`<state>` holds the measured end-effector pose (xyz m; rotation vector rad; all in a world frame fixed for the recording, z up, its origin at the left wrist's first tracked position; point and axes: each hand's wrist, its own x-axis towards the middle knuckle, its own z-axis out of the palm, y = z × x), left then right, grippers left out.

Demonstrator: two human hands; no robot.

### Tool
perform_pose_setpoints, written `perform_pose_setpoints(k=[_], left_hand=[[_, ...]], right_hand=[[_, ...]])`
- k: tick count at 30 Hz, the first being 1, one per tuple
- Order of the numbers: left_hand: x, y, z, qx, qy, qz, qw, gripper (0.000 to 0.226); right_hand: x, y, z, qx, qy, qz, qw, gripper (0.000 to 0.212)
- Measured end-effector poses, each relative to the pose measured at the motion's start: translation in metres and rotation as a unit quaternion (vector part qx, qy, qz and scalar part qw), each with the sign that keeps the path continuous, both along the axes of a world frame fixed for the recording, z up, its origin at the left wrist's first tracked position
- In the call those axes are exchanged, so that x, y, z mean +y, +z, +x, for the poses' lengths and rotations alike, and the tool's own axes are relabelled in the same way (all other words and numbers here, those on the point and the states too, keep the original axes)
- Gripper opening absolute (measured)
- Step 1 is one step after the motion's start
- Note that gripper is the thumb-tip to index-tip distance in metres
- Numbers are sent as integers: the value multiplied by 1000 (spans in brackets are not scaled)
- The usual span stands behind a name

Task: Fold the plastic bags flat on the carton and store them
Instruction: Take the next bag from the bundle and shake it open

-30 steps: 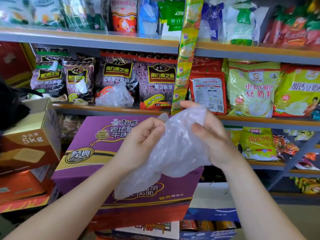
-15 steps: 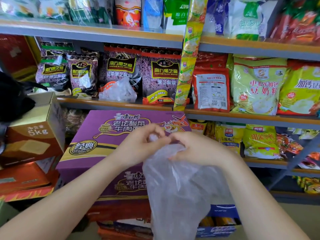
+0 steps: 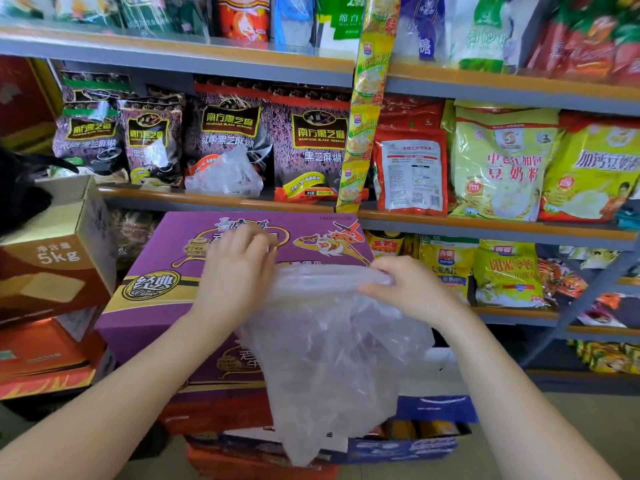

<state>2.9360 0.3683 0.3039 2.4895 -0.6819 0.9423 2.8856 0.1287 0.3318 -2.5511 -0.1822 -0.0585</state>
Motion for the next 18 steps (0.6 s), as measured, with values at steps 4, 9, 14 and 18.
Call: perform_pose_setpoints(k=[4,9,14,18], left_hand=[[-31,3,-16,-34,-133,59,989,40],[-24,-6,-4,9,-132,10,991,38],[9,-16,20,60,-145,-4,988,63],[12,-18,23,82,-168,18,982,66]], right_hand=[[26,-4,1,-33,50,114,992,19],[3,8,1,153,168,342,912,34],[-29,-10,2,262,140,372,879,32],[-34,-12,3,241,114,504,821,15]])
